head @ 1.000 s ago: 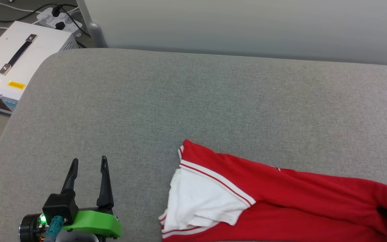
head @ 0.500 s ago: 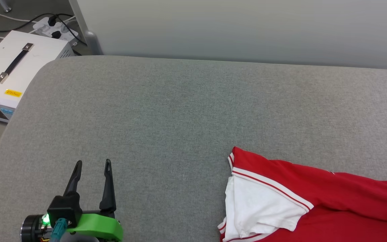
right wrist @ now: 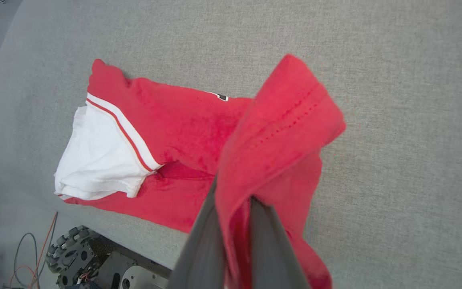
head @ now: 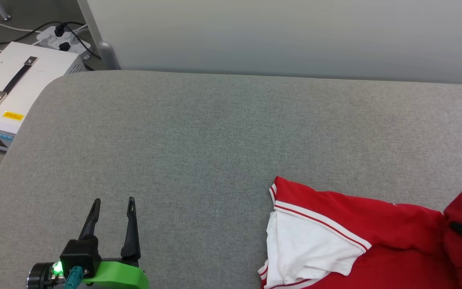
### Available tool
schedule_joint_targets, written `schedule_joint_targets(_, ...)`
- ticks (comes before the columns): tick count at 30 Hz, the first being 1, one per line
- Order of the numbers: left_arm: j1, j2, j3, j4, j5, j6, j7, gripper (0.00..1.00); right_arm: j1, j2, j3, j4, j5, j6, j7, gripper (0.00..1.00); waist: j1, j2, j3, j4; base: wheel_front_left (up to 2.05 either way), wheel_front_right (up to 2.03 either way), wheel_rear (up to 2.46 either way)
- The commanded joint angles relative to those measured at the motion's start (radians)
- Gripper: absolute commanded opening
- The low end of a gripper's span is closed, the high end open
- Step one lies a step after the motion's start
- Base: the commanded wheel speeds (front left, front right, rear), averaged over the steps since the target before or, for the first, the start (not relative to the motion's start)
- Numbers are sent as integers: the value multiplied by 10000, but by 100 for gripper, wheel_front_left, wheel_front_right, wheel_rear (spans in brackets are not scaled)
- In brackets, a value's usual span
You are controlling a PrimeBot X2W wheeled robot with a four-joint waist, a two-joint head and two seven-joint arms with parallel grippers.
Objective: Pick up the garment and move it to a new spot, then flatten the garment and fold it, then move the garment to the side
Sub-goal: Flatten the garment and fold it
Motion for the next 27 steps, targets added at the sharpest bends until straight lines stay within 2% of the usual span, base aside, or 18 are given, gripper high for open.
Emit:
schedule_joint_targets(1,55,-64,5,-22,80,-22,-59,100,-69,179,38,-274,-144,-9,153,0,0,-1,84,19,0,0,0)
schedule_joint_targets(6,-135,-69,-114,-11,91,9,-59,100,-811,986,515,-1092,-904,-9,876,0,0,-1,324,83,0,0,0)
schedule_joint_targets(13,-408,-74,-228,82,51,41,-59,100,-2314,2512,1981,-1022,-2022,-9,1784,0,0,-1,583,177,0,0,0)
schedule_joint_targets(20,-693,-77,-369,157,35,46,-59,100,-3814,3852,3472,143,-2742,-9,1652,0,0,-1,784,388,0,0,0)
schedule_joint_targets(24,-817,-78,-452,186,14,95,-59,100,-4446,4333,4298,1321,-3066,-9,1383,0,0,-1,942,563,0,0,0)
schedule_joint_targets(27,-833,-78,-472,212,-13,140,-59,100,-4578,4453,4658,2059,-3158,-9,1236,0,0,-1,986,618,0,0,0)
